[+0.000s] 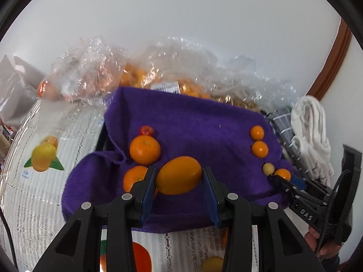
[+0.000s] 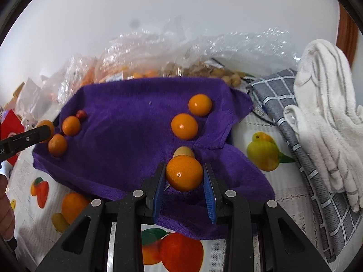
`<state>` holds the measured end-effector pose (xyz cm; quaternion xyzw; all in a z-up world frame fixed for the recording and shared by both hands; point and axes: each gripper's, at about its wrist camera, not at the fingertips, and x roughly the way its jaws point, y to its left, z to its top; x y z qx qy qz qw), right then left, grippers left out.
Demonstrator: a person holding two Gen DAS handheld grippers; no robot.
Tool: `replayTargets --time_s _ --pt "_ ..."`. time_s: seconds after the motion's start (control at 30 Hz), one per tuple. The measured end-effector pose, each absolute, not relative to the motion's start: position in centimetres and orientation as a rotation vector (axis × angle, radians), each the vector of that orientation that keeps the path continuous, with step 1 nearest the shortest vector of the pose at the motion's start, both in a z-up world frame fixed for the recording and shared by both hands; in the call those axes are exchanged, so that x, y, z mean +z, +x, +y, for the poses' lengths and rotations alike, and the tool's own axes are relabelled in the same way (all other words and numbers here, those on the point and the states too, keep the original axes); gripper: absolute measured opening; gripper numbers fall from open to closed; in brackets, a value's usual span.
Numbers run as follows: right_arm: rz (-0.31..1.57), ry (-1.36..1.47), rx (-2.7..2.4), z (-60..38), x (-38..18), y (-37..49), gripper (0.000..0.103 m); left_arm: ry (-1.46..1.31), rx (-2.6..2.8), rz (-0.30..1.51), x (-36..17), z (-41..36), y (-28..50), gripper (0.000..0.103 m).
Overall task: Organize fruits
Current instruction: 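Carry the oval fruit and the tangerine up over the purple towel, then open the left tool over the towel while the right tool releases its tangerine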
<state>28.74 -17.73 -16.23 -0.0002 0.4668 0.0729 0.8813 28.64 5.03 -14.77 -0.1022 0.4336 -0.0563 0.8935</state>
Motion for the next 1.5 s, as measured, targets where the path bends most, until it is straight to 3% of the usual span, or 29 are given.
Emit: replayTargets --time_s 0.5,0.57,0.8,1.03,1.3,1.5 --pt "0.991 -0.037 0.126 -17.4 -16.7 28.9 0.033 -0.163 -0.127 0.918 -16.6 3.7 29.0 0.039" --pt "0.987 -0.020 0.132 -17.6 -16.5 28.6 0.040 -0.160 -0.120 0.936 -17.0 3.7 29.1 0.039" --pt "0.951 -0.014 0.116 -17.8 -15.4 26.8 0.050 -0.179 -0.131 0.959 -17.5 3.7 29.2 0.039" --pt "0.927 0.002 0.080 -17.8 -14.0 25.2 0.055 -0.159 -0.156 0.903 -15.3 3.5 28.1 0.056" --pt "0.880 0.004 0.037 -16.7 -12.2 22.8 0.055 -0.117 -0.148 0.784 -11.6 4.6 24.7 0.057" --pt "0.877 -0.023 0.007 -15.4 -12.7 21.2 0.055 -0.071 -0.097 0.801 -12.8 6.9 22.3 0.057"
